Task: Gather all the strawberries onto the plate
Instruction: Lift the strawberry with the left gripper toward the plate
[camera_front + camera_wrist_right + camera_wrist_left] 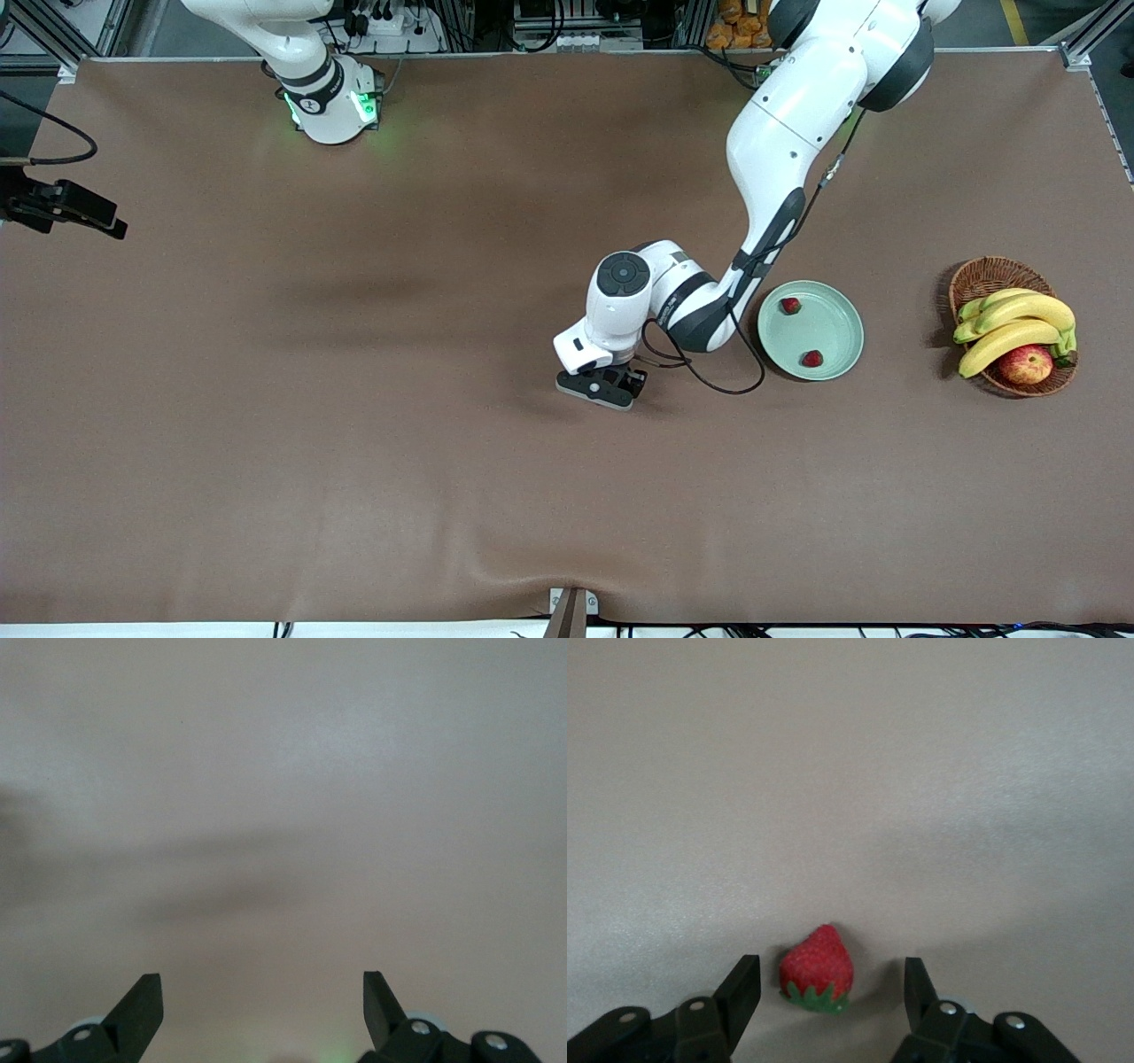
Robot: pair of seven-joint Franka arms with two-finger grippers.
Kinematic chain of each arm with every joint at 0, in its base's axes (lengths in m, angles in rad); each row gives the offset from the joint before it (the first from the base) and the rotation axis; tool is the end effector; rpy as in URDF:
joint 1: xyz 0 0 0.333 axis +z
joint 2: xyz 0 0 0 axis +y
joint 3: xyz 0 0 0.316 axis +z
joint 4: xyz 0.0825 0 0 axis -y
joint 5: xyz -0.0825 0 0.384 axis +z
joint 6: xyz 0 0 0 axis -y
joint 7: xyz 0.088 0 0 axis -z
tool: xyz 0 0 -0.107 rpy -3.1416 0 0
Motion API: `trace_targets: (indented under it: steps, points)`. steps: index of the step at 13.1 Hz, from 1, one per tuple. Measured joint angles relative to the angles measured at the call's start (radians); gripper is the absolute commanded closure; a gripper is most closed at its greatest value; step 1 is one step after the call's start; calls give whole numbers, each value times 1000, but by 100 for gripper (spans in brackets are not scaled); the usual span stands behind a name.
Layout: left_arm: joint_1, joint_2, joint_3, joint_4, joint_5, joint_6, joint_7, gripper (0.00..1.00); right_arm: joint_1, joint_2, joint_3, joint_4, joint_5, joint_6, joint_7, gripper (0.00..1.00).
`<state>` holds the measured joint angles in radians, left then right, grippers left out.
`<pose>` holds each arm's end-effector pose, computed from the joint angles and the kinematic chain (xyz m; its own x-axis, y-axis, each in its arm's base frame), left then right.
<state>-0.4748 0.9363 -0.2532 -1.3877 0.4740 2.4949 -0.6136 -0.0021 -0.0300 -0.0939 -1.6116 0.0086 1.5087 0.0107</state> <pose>0.5844 -0.4667 0.1759 0.9125 -0.3287 0.2435 -0.3357 -0.9419 -0.0136 0.5354 -0.0514 0.6165 0.9917 -0.1055 -0.0731 -0.1065 -0.9943 -0.0106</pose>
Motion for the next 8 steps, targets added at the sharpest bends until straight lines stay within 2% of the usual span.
trace_targets:
  steps: [2, 4, 8]
  points:
    - [-2, 3, 4, 0, 0, 2, 1, 65, 0, 0, -1, 6, 0, -22, 1, 0]
    - [-4, 3, 13, 2, 0, 6, 2, 100, -6, 0, -4, 13, 0, -39, 1, 0]
    - [-3, -1, 18, 25, 3, 8, 3, 100, -10, 0, -4, 17, 0, -40, 1, 0]
